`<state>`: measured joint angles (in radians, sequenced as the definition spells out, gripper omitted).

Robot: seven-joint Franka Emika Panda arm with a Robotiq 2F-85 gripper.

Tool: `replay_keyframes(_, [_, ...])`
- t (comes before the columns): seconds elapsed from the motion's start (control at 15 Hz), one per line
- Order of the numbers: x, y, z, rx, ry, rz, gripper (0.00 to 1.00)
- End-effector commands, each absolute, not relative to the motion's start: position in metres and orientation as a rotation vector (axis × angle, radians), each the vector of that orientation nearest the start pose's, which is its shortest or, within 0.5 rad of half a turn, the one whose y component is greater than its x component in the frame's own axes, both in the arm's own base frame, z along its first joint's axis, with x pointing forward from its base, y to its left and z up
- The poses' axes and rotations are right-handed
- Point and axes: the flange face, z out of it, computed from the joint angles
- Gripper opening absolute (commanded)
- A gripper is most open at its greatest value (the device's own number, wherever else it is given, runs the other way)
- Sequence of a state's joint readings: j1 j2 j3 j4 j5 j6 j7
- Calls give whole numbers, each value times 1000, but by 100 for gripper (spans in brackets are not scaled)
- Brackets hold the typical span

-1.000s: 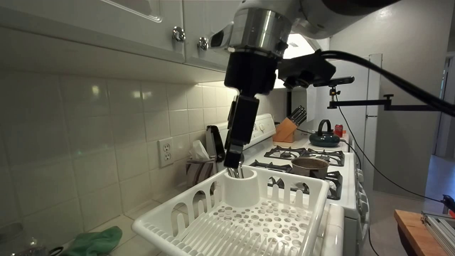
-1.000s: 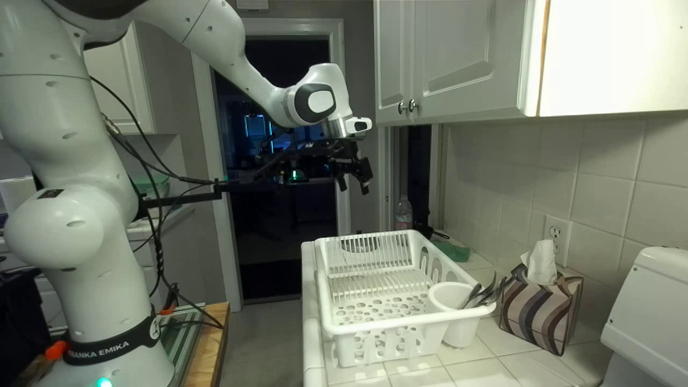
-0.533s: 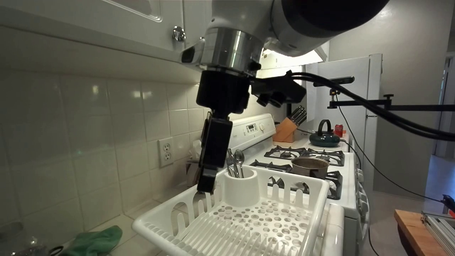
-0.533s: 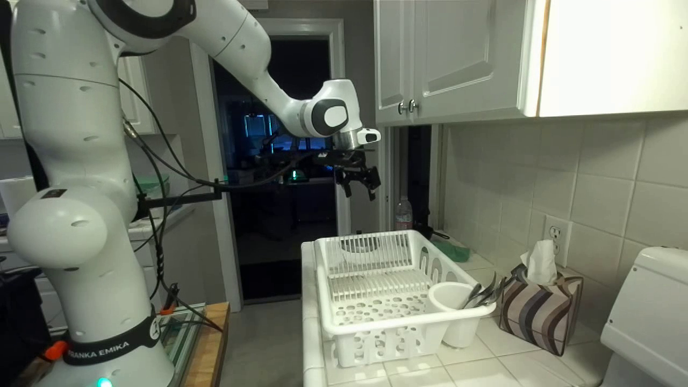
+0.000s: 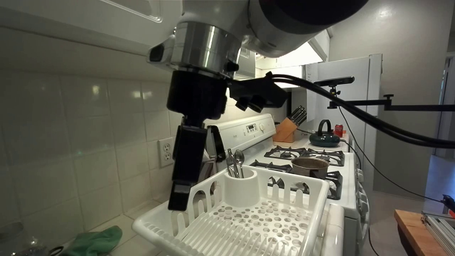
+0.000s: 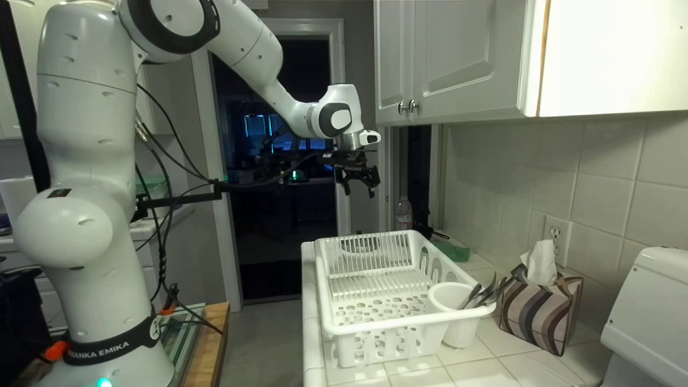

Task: Put the lid on the pot

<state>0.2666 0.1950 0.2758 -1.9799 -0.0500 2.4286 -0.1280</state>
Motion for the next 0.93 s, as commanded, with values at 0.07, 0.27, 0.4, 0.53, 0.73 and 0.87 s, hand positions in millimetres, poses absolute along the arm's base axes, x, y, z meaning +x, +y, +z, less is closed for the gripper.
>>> replay_keyframes(0.07, [540,331,395,-2869,-1133,-327,100])
replay_keyframes(0.27, [536,343,400,-2862,-1176,-304,100])
replay_keyframes(0.4, [531,351,400,-2862,-1208,-269,100])
replay_keyframes(0.53, [529,358,394,-2864,-1234,-222,100])
replay_keyframes(0.73, [529,364,383,-2869,-1263,-160,100])
replay_keyframes(0.87, [532,368,375,-2870,-1282,-133,100])
